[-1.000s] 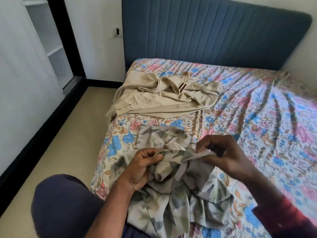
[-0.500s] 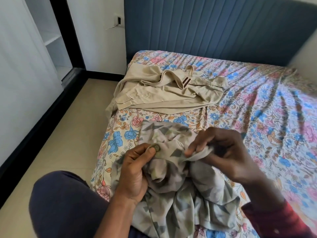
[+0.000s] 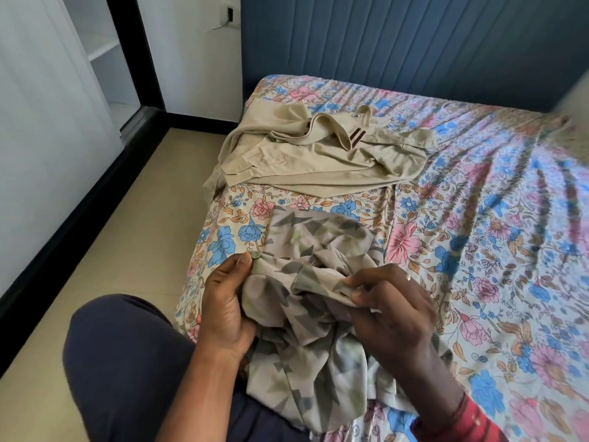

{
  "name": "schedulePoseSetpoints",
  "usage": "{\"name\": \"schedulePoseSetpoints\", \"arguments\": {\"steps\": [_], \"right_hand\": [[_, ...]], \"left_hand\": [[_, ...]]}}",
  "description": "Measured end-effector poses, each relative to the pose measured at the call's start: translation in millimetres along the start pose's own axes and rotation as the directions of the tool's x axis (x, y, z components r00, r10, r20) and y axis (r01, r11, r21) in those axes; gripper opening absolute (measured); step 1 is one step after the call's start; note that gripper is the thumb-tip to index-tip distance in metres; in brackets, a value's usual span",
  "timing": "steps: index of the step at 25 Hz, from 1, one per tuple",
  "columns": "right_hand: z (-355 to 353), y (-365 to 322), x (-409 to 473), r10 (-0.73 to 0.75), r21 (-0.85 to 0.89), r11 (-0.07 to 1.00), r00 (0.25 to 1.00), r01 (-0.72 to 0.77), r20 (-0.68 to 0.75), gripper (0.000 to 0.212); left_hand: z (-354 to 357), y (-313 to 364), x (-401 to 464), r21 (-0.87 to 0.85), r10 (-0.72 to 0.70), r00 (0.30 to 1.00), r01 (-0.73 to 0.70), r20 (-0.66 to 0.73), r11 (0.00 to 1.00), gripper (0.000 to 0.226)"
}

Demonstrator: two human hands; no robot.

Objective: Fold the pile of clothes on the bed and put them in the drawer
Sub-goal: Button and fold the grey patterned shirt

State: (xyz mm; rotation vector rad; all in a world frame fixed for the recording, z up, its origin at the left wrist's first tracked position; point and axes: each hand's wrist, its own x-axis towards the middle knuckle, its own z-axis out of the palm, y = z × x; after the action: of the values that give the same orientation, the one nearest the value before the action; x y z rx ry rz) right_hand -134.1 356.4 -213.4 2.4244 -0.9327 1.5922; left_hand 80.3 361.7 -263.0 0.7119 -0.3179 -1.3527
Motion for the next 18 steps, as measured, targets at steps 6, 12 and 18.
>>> {"name": "schedulePoseSetpoints", "arguments": {"steps": [6, 12, 18], "right_hand": [[-3.9, -0.4, 4.9, 0.198, 0.082, 0.977, 0.980, -0.198, 0.000, 0.015], [4.9, 0.8, 28.3, 0.007, 0.348, 0.924, 0.913, -0.162, 0.408, 0.012], [13.5, -5.3, 47.6, 0.029, 0.394, 0.901, 0.932, -0.180, 0.360, 0.021]], "left_hand": [[-0.3, 0.2, -3.0, 0.060, 0.002, 1.000, -0.003, 0.024, 0.998, 0.056], [8.8, -6.3, -8.9, 0.217, 0.045, 0.998, -0.053, 0.041, 0.975, 0.025], [12.0, -8.5, -21.8, 0.501, 0.200, 0.932, -0.333, 0.301, 0.798, 0.026]]}}
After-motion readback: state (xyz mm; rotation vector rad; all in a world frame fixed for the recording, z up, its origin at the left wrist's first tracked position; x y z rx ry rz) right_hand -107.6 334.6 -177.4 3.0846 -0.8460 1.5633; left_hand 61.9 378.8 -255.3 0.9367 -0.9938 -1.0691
